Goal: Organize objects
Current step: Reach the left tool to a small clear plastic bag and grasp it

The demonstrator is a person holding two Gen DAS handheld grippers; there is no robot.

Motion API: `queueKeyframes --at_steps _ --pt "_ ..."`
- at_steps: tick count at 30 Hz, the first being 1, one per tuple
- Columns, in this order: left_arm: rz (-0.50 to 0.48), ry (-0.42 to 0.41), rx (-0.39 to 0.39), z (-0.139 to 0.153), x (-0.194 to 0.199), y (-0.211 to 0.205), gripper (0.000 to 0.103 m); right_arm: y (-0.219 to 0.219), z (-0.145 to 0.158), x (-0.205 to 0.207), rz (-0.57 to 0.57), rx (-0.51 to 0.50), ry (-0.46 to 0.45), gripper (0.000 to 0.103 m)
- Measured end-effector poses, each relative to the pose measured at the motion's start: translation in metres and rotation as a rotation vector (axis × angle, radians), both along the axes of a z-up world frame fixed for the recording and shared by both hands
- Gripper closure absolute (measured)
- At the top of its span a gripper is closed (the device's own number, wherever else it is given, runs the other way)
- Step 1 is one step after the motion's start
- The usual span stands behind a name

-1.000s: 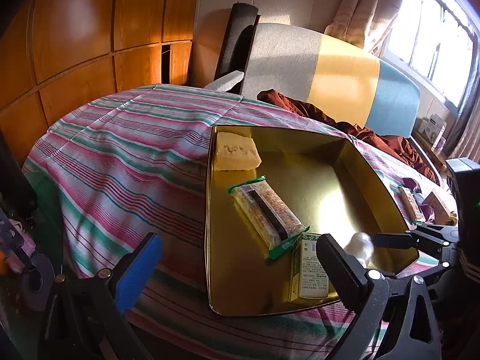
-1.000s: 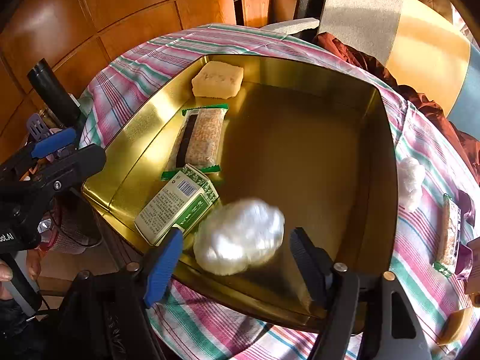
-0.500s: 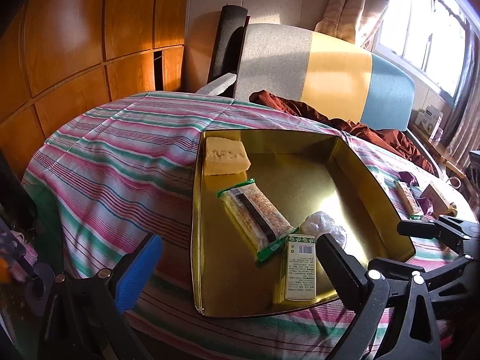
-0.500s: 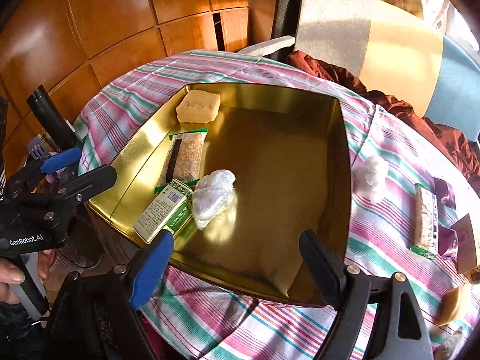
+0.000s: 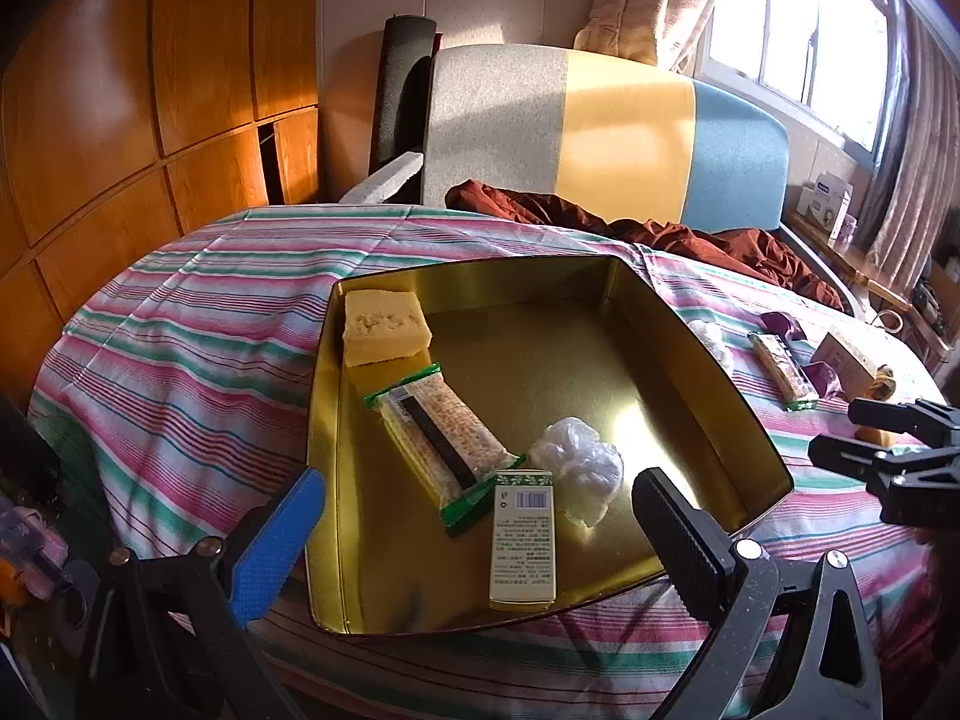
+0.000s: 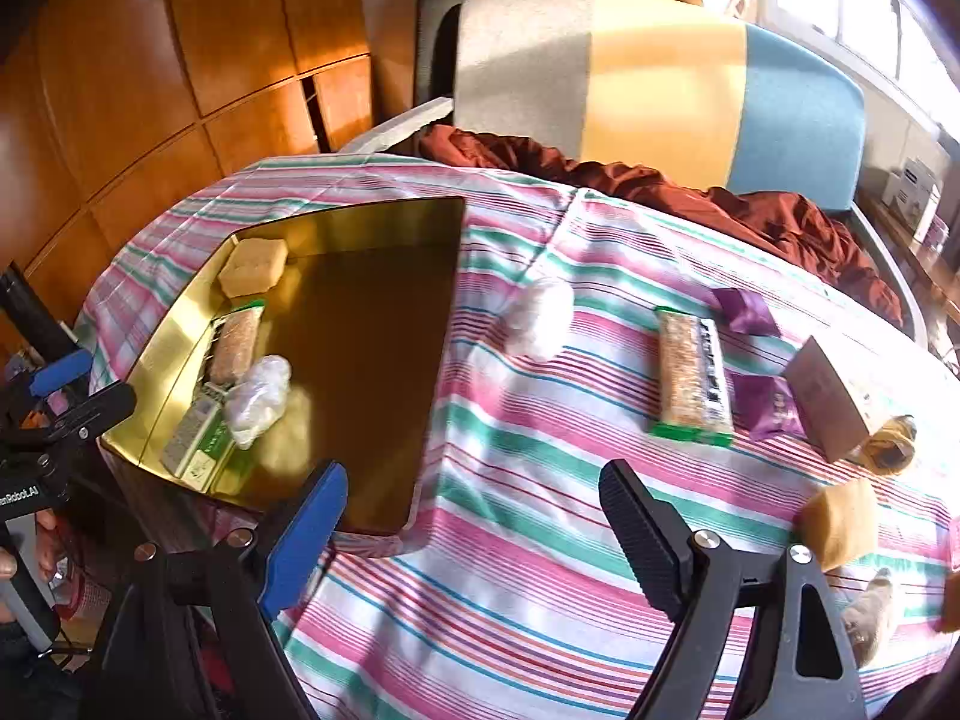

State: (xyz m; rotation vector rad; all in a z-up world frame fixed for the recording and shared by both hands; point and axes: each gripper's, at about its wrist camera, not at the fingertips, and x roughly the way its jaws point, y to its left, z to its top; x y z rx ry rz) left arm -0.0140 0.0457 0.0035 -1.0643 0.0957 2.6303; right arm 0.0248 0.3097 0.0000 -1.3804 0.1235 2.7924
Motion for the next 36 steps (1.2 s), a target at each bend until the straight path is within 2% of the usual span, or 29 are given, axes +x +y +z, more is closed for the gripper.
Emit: queueKeyframes --at_steps 11,14,16,19,22,26,29,33,36 --pt "-0.106 0.013 -0.009 0.008 0.002 0.038 0.0 0.125 0.01 0.029 -0.305 0.071 -0.002 0.015" --pt "-0.14 0.016 -0.014 0.012 0.001 0.053 0.0 0.16 0.01 0.04 -0.394 0.064 0.015 0.015" --pt "-0.167 0.026 -0.021 0.014 0.001 0.064 0.0 0.182 0.007 0.049 -0.458 0.029 0.033 0.015" --pt "-0.211 0.031 -0.033 0.017 0.002 0.083 0.0 0.217 -0.002 0.066 -0.571 -0.168 0.074 0.015" --pt "-0.262 0.02 -0.034 0.02 0.0 0.103 0.0 0.237 -0.008 0.08 -0.678 -0.244 0.084 0.014" --pt "-0.344 0.018 -0.024 0.029 -0.009 0.138 0.0 0.247 -0.012 0.087 -0.709 -0.32 0.096 0.014" --pt "-0.41 -0.051 0.021 0.034 -0.027 0.166 0.0 0.244 -0.011 0.086 -0.689 -0.325 0.105 0.014" --pt "-0.439 -0.167 0.068 0.033 -0.061 0.205 0.003 0.241 -0.011 0.083 -0.654 -0.338 0.101 0.014" --pt "-0.441 -0.221 0.053 0.026 -0.086 0.233 0.015 0.241 -0.012 0.081 -0.643 -0.352 0.098 0.014"
